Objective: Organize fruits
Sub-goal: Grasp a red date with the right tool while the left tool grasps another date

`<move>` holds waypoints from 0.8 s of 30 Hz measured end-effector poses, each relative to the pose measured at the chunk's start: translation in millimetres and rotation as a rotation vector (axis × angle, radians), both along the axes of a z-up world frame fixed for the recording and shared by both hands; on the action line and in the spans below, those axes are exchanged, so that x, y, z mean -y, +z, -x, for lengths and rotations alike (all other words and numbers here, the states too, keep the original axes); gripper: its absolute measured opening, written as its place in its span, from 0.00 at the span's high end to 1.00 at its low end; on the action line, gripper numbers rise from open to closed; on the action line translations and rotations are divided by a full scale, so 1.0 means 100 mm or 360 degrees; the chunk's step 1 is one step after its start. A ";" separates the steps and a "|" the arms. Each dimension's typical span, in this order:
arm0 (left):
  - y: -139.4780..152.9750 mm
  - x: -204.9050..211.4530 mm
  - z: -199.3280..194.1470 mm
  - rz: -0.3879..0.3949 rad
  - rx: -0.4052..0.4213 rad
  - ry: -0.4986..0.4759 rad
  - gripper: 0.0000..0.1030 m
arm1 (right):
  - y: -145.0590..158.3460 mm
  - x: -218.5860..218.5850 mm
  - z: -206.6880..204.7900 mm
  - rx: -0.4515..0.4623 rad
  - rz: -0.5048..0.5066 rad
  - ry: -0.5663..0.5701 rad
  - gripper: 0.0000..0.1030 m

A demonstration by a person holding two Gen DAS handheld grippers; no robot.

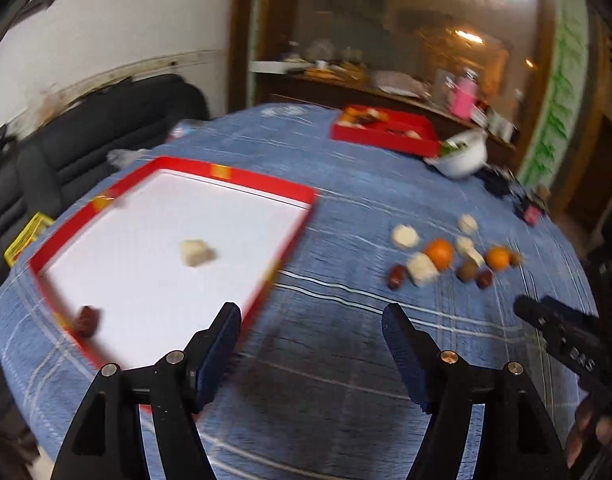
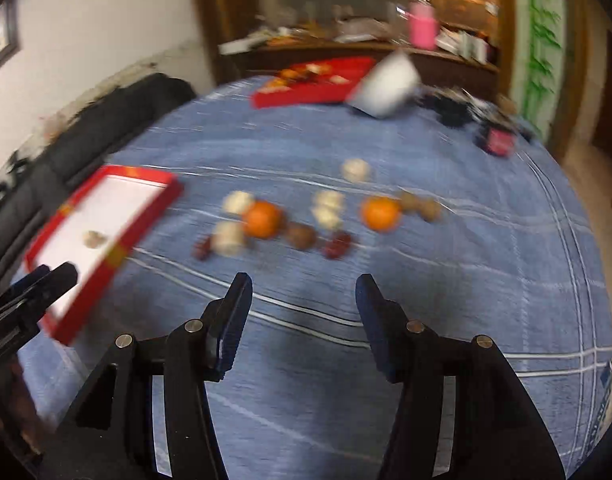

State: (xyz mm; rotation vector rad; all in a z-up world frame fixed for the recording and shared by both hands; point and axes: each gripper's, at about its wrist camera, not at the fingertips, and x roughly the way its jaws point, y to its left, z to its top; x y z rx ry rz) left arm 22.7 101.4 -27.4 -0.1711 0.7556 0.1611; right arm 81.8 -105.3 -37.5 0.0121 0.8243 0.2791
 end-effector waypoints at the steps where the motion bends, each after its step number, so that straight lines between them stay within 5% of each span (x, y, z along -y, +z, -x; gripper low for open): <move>1: -0.03 0.05 -0.04 -0.0006 -0.0014 -0.0022 0.31 | -0.02 0.03 -0.03 -0.0007 0.0009 -0.0008 0.48; 15: -0.23 0.41 -0.62 -0.0050 -0.0059 -0.0241 0.31 | -0.24 -0.10 -0.64 -0.0039 0.0173 -0.0014 0.48; 21: -0.41 0.45 -0.92 0.0001 -0.0140 -0.0294 0.31 | -0.41 -0.10 -0.72 -0.0126 0.0199 -0.0025 0.64; 22: -0.43 0.46 -0.95 0.0007 -0.0157 -0.0301 0.32 | -0.41 -0.10 -0.72 -0.0111 0.0209 -0.0032 0.66; 24: -0.48 0.50 -1.02 0.0000 -0.0209 -0.0319 0.53 | -0.40 -0.07 -0.73 -0.0112 0.0189 -0.0038 0.74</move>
